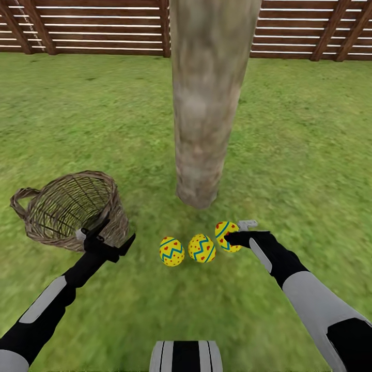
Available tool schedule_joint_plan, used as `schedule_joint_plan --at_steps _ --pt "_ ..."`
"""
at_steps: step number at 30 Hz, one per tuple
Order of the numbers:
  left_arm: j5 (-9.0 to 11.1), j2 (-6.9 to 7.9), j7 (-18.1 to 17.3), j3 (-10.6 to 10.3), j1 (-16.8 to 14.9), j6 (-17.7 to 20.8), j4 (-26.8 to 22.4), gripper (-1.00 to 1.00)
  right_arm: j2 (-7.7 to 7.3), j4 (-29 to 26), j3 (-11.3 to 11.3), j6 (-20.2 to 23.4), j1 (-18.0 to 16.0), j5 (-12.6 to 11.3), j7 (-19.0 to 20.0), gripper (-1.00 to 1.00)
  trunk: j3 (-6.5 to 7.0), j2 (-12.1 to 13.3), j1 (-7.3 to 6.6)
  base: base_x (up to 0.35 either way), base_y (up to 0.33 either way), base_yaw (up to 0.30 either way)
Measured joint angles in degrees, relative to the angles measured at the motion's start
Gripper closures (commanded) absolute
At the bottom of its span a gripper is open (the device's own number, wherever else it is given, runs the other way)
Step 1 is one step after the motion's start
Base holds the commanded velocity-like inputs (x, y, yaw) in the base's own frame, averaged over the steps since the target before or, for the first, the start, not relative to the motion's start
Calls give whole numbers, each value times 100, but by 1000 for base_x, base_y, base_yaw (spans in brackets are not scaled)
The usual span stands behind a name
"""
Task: Take the three Easter eggs out of the wicker basket on the lawn in the garden, then place them on the lawn next to a single tree (choose any tree) so that all three eggs are next to the same tree and none are left in the basket.
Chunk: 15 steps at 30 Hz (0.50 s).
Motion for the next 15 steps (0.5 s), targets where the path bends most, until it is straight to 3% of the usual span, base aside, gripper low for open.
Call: schedule_joint_plan --at_steps 7,11,15 --pt "-7 -1 9 -3 -2 -3 0 -100 0 -1 -10 -6 -3 4 -50 100 -155 -9 18 0 0 0" --pt "3 -3 -46 0 0 -2 -14 -100 2 -1 -42 -9 -3 6 -65 100 -156 -10 18 2 0 0" --pt "2 -3 -11 0 0 -3 -17 -100 8 -2 -193 -9 -2 5 -66 100 -156 -10 14 260 0 0"
